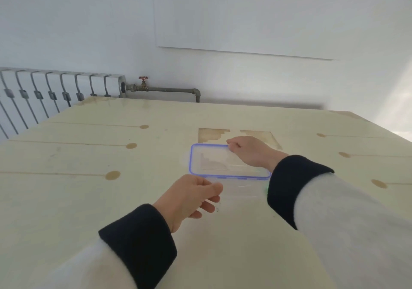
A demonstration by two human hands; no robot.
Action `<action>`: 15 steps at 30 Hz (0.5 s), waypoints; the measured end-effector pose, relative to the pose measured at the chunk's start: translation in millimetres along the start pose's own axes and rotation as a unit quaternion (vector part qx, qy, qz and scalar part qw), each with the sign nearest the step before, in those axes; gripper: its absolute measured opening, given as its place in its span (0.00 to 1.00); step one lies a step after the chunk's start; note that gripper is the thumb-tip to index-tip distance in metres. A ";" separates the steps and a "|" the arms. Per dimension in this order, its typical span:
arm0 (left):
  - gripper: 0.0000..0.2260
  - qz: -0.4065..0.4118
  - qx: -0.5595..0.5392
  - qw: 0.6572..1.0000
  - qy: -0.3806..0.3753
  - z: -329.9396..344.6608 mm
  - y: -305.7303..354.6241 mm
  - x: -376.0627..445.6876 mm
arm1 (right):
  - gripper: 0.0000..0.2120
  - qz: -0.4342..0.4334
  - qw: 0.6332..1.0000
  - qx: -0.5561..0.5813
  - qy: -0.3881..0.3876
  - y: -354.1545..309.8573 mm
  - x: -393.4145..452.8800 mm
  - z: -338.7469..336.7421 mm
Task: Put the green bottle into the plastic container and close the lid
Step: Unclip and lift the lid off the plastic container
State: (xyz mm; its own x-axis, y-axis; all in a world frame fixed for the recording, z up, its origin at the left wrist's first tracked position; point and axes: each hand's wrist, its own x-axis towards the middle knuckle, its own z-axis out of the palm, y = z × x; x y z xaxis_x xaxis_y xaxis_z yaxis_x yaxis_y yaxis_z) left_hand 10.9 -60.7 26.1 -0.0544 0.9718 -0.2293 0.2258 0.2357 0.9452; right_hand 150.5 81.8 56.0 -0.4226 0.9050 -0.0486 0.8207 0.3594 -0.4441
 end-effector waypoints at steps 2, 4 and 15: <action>0.09 -0.004 -0.003 1.000 0.012 0.4 -1.5 0.3 | 0.21 0.008 1.000 -0.004 0.009 0.8 -1.5 -0.8; 0.11 -0.004 -0.003 1.000 0.026 -0.5 -2.4 1.7 | 0.18 0.011 1.000 -0.011 0.019 3.9 -2.8 -2.7; 0.14 -0.005 -0.020 0.996 0.085 -13.3 2.6 21.2 | 0.14 0.069 0.995 -0.051 0.055 20.7 -16.5 -12.3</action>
State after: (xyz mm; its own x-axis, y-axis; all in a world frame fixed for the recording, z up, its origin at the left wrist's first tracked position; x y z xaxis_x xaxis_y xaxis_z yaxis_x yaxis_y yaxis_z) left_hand -2.6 -39.5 26.8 -0.2203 0.9548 -0.1997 0.1866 0.2422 0.9521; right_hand 179.2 77.2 58.6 -0.2622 0.9650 -0.0023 0.9052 0.2452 -0.3471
